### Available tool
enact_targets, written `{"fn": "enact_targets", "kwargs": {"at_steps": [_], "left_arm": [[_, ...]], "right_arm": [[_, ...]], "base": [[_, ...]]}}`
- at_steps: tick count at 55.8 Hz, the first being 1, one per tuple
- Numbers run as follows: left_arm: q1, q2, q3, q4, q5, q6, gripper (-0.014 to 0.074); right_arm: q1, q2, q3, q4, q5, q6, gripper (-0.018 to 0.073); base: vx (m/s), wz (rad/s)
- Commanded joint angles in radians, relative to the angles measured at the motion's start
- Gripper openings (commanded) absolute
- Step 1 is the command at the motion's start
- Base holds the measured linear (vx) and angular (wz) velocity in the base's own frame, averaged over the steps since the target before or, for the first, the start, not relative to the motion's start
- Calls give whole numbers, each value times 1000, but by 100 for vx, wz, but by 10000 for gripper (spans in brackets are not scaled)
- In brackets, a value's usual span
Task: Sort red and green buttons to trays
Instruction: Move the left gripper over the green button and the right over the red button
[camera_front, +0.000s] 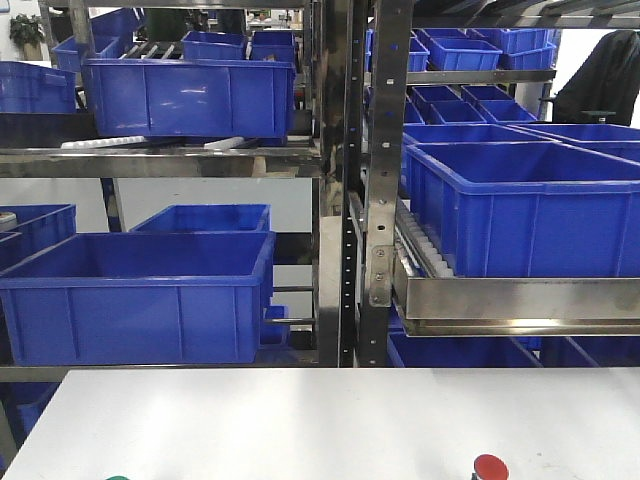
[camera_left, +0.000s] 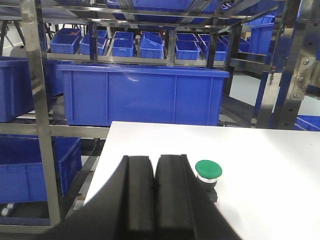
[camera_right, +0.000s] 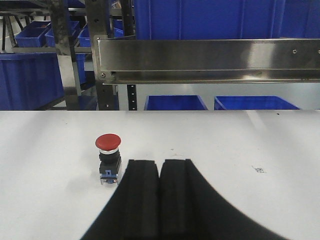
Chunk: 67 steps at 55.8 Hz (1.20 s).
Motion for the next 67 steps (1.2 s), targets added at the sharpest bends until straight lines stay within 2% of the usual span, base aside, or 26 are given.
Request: {"fn": "enact_targets", "kwargs": {"at_steps": [1, 41, 47, 55, 67], "left_arm": [[0, -16, -20, -7, -79, -2, -6], [0, -15, -20, -7, -79, -2, -6], [0, -15, -20, 37, -104, 24, -6], [0, -15, -21, 48, -119, 24, -6], [0, -15, -21, 47, -186, 24, -6]], "right_arm": [[-5, -6, 13, -6, -80, -1, -9], [-5, -6, 13, -7, -80, -1, -9], [-5, -6, 13, -7, -81, -1, -9], [-5, -6, 13, -6, -131, -1, -9], [-5, -6, 13, -7, -286, -1, -9]], "base": [[0, 0], [0, 0], [0, 0], [0, 0], [0, 0]]}}
